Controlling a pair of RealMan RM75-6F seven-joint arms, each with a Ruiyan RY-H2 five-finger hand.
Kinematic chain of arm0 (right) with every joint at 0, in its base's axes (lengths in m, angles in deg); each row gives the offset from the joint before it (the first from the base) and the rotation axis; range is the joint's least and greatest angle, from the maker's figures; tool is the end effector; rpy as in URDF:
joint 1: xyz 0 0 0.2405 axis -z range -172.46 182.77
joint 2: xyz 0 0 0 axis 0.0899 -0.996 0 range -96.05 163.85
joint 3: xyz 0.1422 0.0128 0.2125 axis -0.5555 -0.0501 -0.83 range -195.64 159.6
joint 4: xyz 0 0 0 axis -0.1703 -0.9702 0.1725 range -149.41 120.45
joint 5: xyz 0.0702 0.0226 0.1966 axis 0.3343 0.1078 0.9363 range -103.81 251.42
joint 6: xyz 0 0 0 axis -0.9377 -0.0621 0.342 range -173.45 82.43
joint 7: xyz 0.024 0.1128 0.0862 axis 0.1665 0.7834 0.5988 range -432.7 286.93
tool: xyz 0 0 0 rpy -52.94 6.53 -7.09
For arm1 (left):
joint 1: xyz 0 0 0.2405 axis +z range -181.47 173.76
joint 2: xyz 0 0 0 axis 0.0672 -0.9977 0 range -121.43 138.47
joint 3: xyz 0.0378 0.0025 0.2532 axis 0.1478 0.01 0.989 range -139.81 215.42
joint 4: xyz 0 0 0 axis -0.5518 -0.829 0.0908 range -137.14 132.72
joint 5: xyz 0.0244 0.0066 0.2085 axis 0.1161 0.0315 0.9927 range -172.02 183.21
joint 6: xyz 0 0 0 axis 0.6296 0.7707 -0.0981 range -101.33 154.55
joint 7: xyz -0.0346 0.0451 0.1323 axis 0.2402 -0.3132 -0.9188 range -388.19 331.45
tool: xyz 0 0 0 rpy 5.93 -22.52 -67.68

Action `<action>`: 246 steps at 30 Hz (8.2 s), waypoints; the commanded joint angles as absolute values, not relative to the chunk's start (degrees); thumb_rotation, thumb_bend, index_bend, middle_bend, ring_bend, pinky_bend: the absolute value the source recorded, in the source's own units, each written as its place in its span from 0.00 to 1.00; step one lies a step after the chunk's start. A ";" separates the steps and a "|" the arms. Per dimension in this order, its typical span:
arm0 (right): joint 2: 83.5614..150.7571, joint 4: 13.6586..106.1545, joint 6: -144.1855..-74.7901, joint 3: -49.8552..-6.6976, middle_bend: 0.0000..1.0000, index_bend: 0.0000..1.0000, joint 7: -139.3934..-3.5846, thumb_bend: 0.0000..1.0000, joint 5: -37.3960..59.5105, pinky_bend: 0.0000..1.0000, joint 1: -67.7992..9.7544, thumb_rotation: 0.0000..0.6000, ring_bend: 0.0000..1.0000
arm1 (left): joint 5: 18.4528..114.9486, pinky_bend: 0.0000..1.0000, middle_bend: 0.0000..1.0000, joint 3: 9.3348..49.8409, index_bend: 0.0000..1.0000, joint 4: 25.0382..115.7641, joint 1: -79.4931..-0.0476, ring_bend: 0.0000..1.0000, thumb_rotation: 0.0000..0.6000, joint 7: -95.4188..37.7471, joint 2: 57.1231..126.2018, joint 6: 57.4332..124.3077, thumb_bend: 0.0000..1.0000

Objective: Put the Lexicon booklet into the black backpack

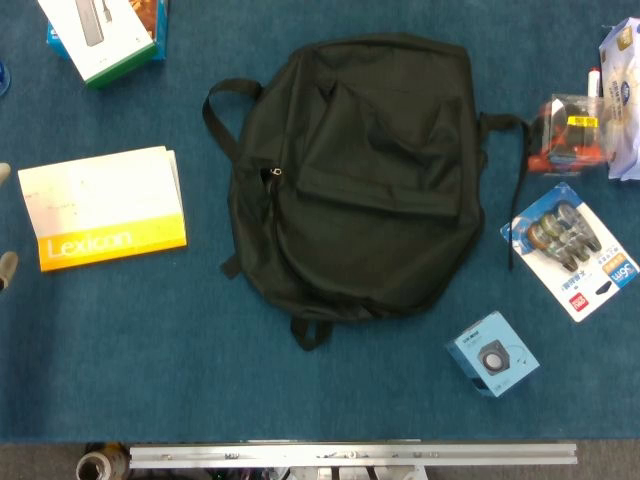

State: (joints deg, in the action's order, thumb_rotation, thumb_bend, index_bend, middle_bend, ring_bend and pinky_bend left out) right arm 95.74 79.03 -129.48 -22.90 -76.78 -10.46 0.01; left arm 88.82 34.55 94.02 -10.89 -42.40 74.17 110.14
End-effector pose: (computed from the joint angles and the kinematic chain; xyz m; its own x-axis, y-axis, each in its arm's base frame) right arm -0.3107 -0.1898 0.1741 0.4689 0.0159 0.8831 -0.8832 0.0136 0.4687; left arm -0.2949 0.1923 0.1439 0.5249 0.0167 0.8510 0.8512 -0.0095 -0.5248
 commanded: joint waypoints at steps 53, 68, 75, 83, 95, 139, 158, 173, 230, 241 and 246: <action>94.72 79.20 -129.27 -24.47 0.38 0.29 -74.75 0.23 -9.89 0.35 -1.77 1.00 0.28 | 82.71 0.13 0.19 36.18 0.09 83.91 -20.62 0.16 1.00 -47.81 86.84 90.74 0.19; 95.17 78.53 -128.66 -24.23 0.38 0.29 -74.32 0.23 -9.62 0.35 -1.90 1.00 0.28 | 77.17 0.13 0.18 35.72 0.05 79.38 -22.77 0.16 0.97 -47.84 89.43 86.37 0.19; 95.25 78.28 -128.78 -24.14 0.38 0.29 -74.29 0.23 -9.54 0.35 -1.76 1.00 0.28 | 75.65 0.13 0.18 35.62 0.05 77.58 -23.41 0.16 0.95 -47.40 90.23 85.31 0.19; 95.26 78.07 -129.28 -24.07 0.38 0.29 -73.96 0.23 -9.61 0.35 -1.43 1.00 0.28 | 74.95 0.13 0.18 35.54 0.05 75.72 -23.81 0.16 0.96 -46.17 91.05 84.97 0.20; 95.09 77.59 -129.98 -24.21 0.38 0.29 -73.41 0.23 -9.21 0.35 -0.84 1.00 0.28 | 74.32 0.13 0.21 34.87 0.09 74.03 -24.35 0.17 1.00 -43.60 92.21 84.78 0.20; 95.02 77.72 -129.82 -24.19 0.38 0.29 -72.64 0.23 -8.97 0.35 -0.32 1.00 0.28 | 86.95 0.29 0.53 32.29 0.63 53.11 -22.57 0.42 1.00 -18.29 102.45 101.21 0.32; 94.91 79.24 -129.97 -24.33 0.38 0.29 -74.13 0.23 -10.16 0.35 -0.94 1.00 0.28 | 89.90 0.40 0.60 32.35 0.63 46.35 -22.41 0.48 1.00 -10.60 104.77 105.68 0.32; 95.58 80.57 -128.50 -24.09 0.38 0.29 -75.92 0.23 -11.85 0.35 -2.65 1.00 0.28 | 93.76 0.41 0.62 32.41 0.64 42.43 -22.36 0.49 1.00 -1.96 105.13 113.72 0.32; 137.59 86.44 -104.62 -23.69 0.35 0.26 -120.29 0.00 23.81 0.39 -40.27 1.00 0.25 | 100.42 0.41 0.62 35.44 0.65 56.70 -19.07 0.49 1.00 -3.97 94.85 123.29 0.32; 139.17 81.82 -105.92 -25.60 0.34 0.26 -122.19 0.04 28.99 0.40 -42.45 1.00 0.25 | 100.25 0.41 0.62 35.26 0.65 56.17 -18.75 0.49 1.00 -3.09 94.84 123.63 0.32; 138.71 80.77 -106.01 -26.82 0.34 0.26 -121.66 0.24 30.23 0.42 -43.23 1.00 0.25 | 100.19 0.41 0.62 35.11 0.65 55.87 -18.86 0.49 1.00 -2.93 95.00 123.50 0.32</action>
State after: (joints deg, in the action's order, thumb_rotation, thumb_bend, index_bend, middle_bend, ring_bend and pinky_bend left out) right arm 138.85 80.92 -105.99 -26.60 -121.84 30.09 -43.07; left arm 100.19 35.11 55.87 -18.87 -2.93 95.00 123.49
